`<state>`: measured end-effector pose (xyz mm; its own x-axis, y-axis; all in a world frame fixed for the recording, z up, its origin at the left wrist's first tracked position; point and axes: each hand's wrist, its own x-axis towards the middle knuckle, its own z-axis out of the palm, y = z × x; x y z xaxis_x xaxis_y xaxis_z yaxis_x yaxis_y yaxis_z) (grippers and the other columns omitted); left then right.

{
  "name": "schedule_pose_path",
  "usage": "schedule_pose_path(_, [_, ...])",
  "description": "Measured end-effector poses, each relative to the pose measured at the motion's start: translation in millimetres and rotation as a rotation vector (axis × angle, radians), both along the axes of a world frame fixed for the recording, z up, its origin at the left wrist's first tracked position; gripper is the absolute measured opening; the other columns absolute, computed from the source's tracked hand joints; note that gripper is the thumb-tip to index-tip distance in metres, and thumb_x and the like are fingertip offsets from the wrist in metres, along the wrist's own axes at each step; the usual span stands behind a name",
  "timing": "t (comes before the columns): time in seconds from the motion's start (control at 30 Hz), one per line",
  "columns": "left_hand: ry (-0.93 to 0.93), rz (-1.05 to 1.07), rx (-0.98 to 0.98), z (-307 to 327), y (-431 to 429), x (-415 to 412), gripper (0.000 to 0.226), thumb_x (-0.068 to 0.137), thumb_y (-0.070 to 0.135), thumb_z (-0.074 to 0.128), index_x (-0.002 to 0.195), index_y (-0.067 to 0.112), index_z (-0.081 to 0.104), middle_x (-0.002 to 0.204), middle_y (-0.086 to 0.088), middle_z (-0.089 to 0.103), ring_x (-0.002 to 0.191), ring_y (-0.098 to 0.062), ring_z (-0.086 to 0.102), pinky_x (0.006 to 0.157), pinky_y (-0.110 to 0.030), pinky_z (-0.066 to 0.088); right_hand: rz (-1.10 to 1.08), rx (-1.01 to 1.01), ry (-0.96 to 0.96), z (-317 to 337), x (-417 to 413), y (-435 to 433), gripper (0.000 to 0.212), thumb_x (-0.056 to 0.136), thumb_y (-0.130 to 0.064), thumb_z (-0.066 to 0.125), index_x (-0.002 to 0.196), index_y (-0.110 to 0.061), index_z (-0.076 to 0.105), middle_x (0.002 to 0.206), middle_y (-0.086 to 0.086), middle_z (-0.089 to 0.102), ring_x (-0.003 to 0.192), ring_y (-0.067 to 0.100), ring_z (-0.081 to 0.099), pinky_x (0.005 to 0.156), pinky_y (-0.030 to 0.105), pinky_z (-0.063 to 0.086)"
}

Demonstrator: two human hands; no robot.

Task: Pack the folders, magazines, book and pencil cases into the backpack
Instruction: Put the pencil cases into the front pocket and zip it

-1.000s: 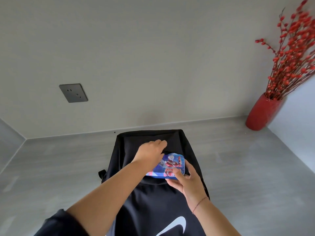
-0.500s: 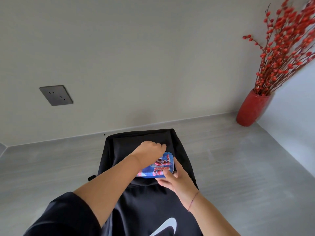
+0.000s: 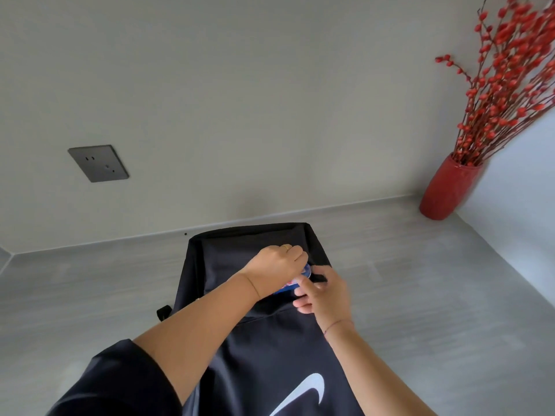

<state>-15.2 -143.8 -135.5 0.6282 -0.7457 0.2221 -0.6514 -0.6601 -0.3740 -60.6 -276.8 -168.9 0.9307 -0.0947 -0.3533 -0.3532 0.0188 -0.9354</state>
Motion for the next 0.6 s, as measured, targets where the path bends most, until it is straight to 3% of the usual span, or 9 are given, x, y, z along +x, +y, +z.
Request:
schedule_pose_path(0.07, [0.013,0.005,-0.084,-1.0,-2.5,-4.6,0.028,0.043,0.008,0.083,0.059,0.019,0.061,0.057,0.005,0.055,0.041,-0.01,0.047,0.034,-0.02,0.038,-0.008,-0.383,-0.013,-1.1,8.7,-1.3,0.024,0.08,-0.033,0.069,0.089,-0.017,0.053,0.061,0.004,0.065,0.047,0.017,0.059,0.045,0.026,0.048])
schedule_pose_path(0.13, [0.076,0.045,-0.167,-5.0,-1.3,-11.0,0.029,0.048,0.007,0.084,0.06,0.018,0.06,0.059,0.004,0.056,0.044,-0.01,0.049,0.035,-0.02,0.038,0.099,-0.824,-0.05,-5.8,14.5,-8.3,0.034,0.08,-0.049,0.064,0.084,-0.02,0.046,0.065,-0.006,0.057,0.06,0.017,0.056,0.048,0.027,0.039])
schedule_pose_path(0.17, [0.093,0.096,-0.208,-7.6,1.2,-15.1,0.027,0.051,0.011,0.086,0.062,0.018,0.062,0.062,0.004,0.057,0.047,-0.01,0.052,0.036,-0.02,0.041,0.141,-0.93,-0.072,-7.1,16.5,-12.1,0.039,0.078,-0.055,0.063,0.085,-0.021,0.045,0.07,-0.008,0.055,0.064,0.017,0.054,0.05,0.028,0.037])
schedule_pose_path(0.27, [0.171,0.299,-0.409,-20.1,21.9,-31.9,0.03,0.067,0.036,0.082,0.082,0.014,0.068,0.076,0.0,0.064,0.065,-0.017,0.062,0.055,-0.029,0.054,0.284,-0.947,-0.266,-14.9,23.4,-23.9,0.05,0.074,-0.054,0.067,0.111,-0.025,0.05,0.102,-0.004,0.055,0.092,0.019,0.054,0.078,0.032,0.047])
schedule_pose_path(0.33, [0.218,0.395,-0.471,-26.3,41.5,-44.5,0.036,0.068,0.042,0.079,0.085,0.014,0.067,0.078,-0.001,0.064,0.069,-0.019,0.063,0.06,-0.031,0.055,0.423,-0.919,-0.38,-19.8,29.0,-25.4,0.058,0.075,-0.049,0.068,0.125,-0.027,0.048,0.113,-0.002,0.053,0.105,0.018,0.052,0.092,0.033,0.046])
schedule_pose_path(0.4, [0.205,0.426,-0.462,-29.6,55.3,-54.6,0.033,0.067,0.043,0.081,0.074,0.014,0.064,0.068,0.001,0.061,0.06,-0.018,0.06,0.052,-0.029,0.052,0.435,-0.906,-0.401,-21.9,33.8,-24.1,0.053,0.075,-0.049,0.069,0.119,-0.028,0.05,0.108,-0.005,0.054,0.101,0.016,0.053,0.084,0.028,0.049])
schedule_pose_path(0.47, [0.197,0.426,-0.44,-30.7,60.8,-60.1,0.031,0.067,0.037,0.083,0.066,0.016,0.061,0.061,0.002,0.057,0.054,-0.017,0.056,0.047,-0.027,0.05,0.402,-0.936,-0.403,-23.3,36.4,-20.5,0.042,0.072,-0.054,0.068,0.098,-0.028,0.05,0.092,-0.011,0.052,0.086,0.012,0.052,0.069,0.024,0.046])
schedule_pose_path(0.6, [0.223,0.445,-0.504,-35.3,68.0,-66.5,0.024,0.072,0.027,0.08,0.067,0.017,0.059,0.063,0.003,0.057,0.058,-0.018,0.054,0.052,-0.028,0.049,0.342,-1.011,-0.379,-23.3,35.9,-12.6,0.039,0.079,-0.048,0.065,0.066,-0.025,0.036,0.068,-0.009,0.046,0.064,0.015,0.048,0.054,0.023,0.034])
